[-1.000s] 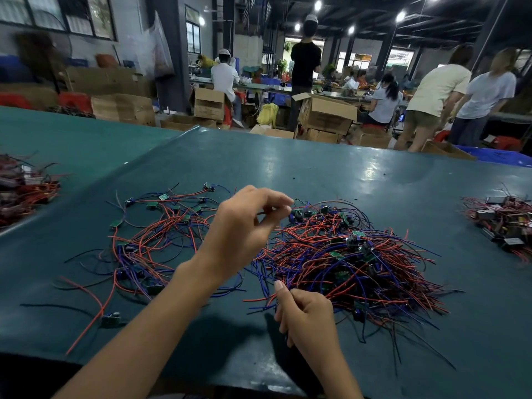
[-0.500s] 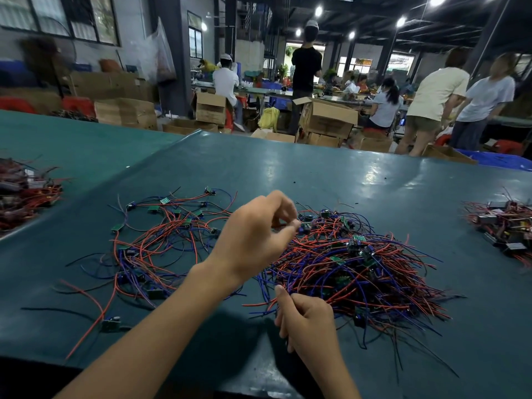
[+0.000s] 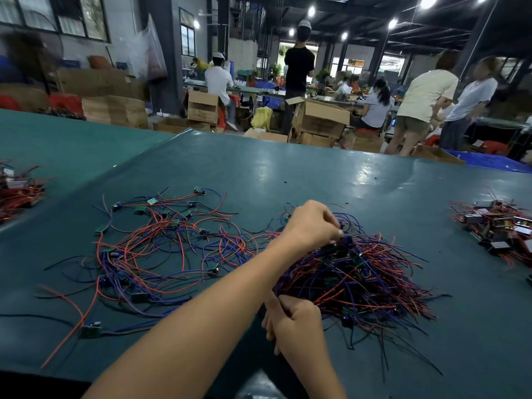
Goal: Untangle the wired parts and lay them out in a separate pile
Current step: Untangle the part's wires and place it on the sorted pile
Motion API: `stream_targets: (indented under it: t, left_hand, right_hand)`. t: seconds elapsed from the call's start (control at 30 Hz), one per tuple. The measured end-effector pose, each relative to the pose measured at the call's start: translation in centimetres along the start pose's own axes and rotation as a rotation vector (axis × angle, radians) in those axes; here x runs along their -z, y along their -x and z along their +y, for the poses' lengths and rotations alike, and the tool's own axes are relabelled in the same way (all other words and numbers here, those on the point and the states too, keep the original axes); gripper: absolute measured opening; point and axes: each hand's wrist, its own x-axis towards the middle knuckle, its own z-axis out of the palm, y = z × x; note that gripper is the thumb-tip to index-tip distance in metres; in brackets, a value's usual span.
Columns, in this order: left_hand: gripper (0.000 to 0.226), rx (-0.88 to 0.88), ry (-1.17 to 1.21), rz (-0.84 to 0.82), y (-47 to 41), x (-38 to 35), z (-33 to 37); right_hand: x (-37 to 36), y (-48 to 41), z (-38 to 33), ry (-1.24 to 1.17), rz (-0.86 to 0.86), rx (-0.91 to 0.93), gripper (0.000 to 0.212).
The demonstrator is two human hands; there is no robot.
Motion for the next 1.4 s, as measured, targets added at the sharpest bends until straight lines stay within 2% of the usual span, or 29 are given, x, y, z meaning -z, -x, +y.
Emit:
stream_targets:
  t: [0.07,0.2,0.43,0.63,0.77,0.9,1.07,1.13,1.2,1.3,1.4]
  left_hand:
    - [0.013,-0.011,-0.152,0.044,0.0,-0.1,-1.2]
    - [0.022,-0.032,-0.248,0.111,0.5,1.0,-2.7]
    - [0.014,-0.072,-0.219,0.069,0.5,0.8,-2.7]
    - [0.017,-0.115,-0.230,0.130,0.4,-1.7,-1.8]
    - [0.019,-0.179,-0.356,0.155,0.6,-2.3,-2.0]
    - [0.021,-0.216,-0.390,0.185,1.5,-0.7,-3.6]
    - [0.020,-0.143,-0.315,0.237,1.8,4.8,-6.4]
    - [0.018,-0.088,-0.402,0.292,1.4,7.8,-8.1]
    - [0.021,-0.018,-0.590,0.312,1.2,10.8,-10.2]
    - [0.033,0.153,-1.014,0.116,1.4,14.2,-13.4]
    - [0.029,0.232,-1.210,-0.045,1.7,15.5,-15.9]
  right_hand:
    - [0.0,0.0,-0.1,-0.006,-0.005,0.002,0.055]
    - [-0.1,0.1,-0.2,-0.017,0.001,0.018,0.056]
    - [-0.3,-0.1,0.1,0.013,0.012,0.019,0.056]
    - [-0.1,-0.4,0.6,0.045,-0.016,-0.035,0.052]
    - [-0.1,-0.4,0.9,0.067,-0.015,-0.031,0.050]
    - [-0.2,-0.5,1.2,0.025,-0.026,0.001,0.049]
    - [-0.3,-0.3,1.0,0.030,0.022,0.067,0.057]
    - [-0.3,-0.3,1.0,0.037,0.035,0.081,0.056]
    - [-0.3,-0.3,0.9,0.040,0.029,0.085,0.056]
    - [-0.2,-0.2,0.9,0.039,0.011,0.089,0.056]
    - [-0.1,-0.3,1.1,0.045,0.008,0.107,0.056]
